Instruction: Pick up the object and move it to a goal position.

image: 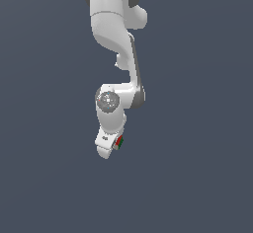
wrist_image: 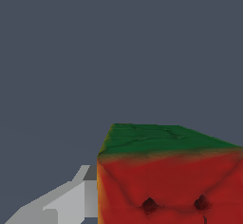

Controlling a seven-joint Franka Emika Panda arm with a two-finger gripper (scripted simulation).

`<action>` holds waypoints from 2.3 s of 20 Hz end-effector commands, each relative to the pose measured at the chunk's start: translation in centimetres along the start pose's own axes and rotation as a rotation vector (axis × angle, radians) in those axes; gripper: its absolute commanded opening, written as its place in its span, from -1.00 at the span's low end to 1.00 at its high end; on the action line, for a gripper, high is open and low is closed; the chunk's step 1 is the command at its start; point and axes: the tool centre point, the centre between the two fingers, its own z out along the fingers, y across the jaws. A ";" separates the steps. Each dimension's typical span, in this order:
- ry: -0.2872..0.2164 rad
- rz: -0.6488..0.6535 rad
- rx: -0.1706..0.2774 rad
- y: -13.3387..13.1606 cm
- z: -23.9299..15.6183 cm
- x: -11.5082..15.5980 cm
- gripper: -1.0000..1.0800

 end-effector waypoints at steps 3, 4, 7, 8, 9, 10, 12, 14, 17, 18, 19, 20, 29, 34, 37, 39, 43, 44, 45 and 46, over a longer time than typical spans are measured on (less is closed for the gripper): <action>0.000 0.000 -0.001 0.0 -0.7 -0.2 -1.00; 0.000 0.000 -0.001 0.0 -1.0 -0.2 -1.00; 0.000 0.000 -0.001 -0.1 -2.2 -0.6 -1.00; 0.000 0.000 -0.001 -0.1 -2.8 -0.7 -1.00; 0.000 0.000 -0.001 -0.2 -3.4 -0.9 -1.00; 0.000 0.000 -0.001 -0.2 -4.0 -1.1 -1.00; -0.001 -0.001 -0.001 -0.3 -5.5 -1.4 -1.00; -0.001 -0.001 -0.001 -0.4 -7.3 -1.9 -1.00; -0.001 -0.001 -0.001 -0.6 -10.4 -2.7 -1.00; -0.001 -0.001 -0.001 -0.6 -11.6 -3.0 -1.00; -0.001 -0.001 -0.001 -0.7 -12.8 -3.3 -1.00; -0.001 -0.001 -0.001 -0.7 -14.0 -3.6 -1.00; 0.001 -0.002 -0.001 -1.2 -24.7 -6.3 -1.00; 0.001 -0.003 -0.001 -1.3 -30.2 -7.6 -1.00; 0.002 -0.002 -0.001 -1.3 -33.0 -8.4 -1.00; 0.002 -0.002 -0.001 -1.3 -34.5 -8.7 -1.00; 0.001 -0.001 -0.001 -1.2 -36.8 -9.4 -1.00; 0.001 -0.001 -0.001 -1.2 -37.3 -9.5 -1.00; 0.001 -0.001 -0.001 -1.2 -37.7 -9.6 -1.00; 0.001 0.000 -0.001 -1.1 -38.0 -9.7 -1.00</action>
